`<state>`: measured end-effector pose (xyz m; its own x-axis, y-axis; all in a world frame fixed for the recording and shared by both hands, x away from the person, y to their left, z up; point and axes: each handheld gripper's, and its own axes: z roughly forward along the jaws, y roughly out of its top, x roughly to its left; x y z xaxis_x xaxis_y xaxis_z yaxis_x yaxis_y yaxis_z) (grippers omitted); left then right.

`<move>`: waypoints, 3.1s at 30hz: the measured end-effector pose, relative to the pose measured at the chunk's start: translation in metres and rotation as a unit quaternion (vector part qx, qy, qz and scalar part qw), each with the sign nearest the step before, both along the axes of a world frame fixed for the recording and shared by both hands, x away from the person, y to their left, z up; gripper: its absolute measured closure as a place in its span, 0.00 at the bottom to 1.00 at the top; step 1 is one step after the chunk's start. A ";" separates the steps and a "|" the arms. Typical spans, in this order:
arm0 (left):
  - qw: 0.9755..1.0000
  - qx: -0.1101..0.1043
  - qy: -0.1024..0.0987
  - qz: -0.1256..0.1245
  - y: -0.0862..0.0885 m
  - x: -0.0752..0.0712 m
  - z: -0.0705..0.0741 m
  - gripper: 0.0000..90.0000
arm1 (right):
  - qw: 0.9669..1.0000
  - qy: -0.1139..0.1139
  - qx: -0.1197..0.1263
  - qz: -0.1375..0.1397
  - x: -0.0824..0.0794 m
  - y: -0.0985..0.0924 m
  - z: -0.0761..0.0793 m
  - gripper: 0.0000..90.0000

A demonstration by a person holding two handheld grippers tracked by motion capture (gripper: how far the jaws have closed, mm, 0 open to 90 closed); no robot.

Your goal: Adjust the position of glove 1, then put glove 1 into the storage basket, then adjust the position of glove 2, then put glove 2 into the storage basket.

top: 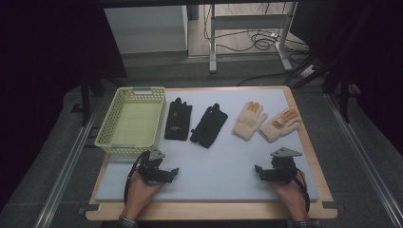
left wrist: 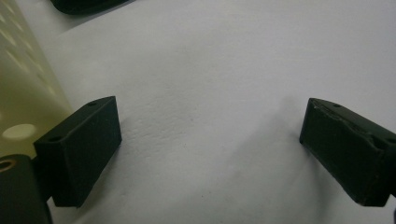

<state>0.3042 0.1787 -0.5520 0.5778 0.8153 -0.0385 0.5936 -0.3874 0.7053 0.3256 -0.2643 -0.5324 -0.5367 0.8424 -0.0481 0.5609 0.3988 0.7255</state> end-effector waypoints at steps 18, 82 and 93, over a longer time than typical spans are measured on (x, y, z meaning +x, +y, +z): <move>1.000 0.000 0.001 0.000 0.000 0.000 0.000 0.07 | 1.000 0.003 -0.001 0.001 0.000 0.000 0.001 0.13; 1.000 0.000 0.001 -0.001 0.000 0.000 0.000 0.07 | 0.996 0.007 0.017 0.084 0.100 0.110 0.031 0.34; 1.000 -0.001 0.001 0.000 0.000 0.000 0.000 0.07 | 0.995 0.008 0.014 0.102 0.141 0.159 0.029 0.22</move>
<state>0.3044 0.1792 -0.5521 0.5785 0.8147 -0.0414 0.5950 -0.3867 0.7046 0.4667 -0.1051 -0.5033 -0.6974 0.7165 -0.0160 0.4823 0.4858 0.7289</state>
